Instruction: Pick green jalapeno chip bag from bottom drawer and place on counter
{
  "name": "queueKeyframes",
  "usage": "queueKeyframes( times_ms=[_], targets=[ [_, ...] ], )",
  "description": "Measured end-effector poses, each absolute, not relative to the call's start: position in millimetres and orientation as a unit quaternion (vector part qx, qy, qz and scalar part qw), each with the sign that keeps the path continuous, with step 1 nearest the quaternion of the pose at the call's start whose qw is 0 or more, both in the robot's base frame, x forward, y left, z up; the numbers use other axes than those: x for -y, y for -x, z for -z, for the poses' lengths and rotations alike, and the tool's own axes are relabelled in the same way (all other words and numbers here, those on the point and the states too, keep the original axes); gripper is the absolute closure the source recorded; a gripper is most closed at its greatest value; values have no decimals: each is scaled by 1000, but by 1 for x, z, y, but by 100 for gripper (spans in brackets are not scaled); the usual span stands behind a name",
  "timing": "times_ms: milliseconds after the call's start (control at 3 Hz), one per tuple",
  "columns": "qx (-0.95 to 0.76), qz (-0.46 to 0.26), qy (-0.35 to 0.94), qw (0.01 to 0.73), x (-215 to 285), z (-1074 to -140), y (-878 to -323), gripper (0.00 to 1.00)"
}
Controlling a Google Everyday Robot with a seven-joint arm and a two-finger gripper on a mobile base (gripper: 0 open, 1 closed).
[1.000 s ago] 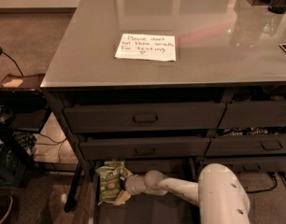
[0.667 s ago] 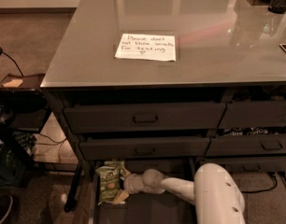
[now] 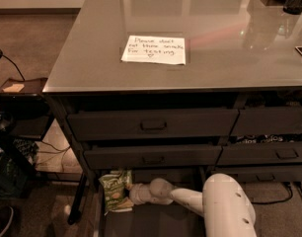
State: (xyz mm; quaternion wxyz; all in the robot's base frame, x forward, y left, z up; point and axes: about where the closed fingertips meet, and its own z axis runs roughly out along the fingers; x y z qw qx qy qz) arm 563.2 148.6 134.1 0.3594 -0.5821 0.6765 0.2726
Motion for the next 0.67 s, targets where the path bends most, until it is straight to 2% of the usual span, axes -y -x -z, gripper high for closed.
queueKeyframes(
  times_ms=[667],
  targets=[
    [-671,-265,583,373,-137,-152,-550,89]
  ],
)
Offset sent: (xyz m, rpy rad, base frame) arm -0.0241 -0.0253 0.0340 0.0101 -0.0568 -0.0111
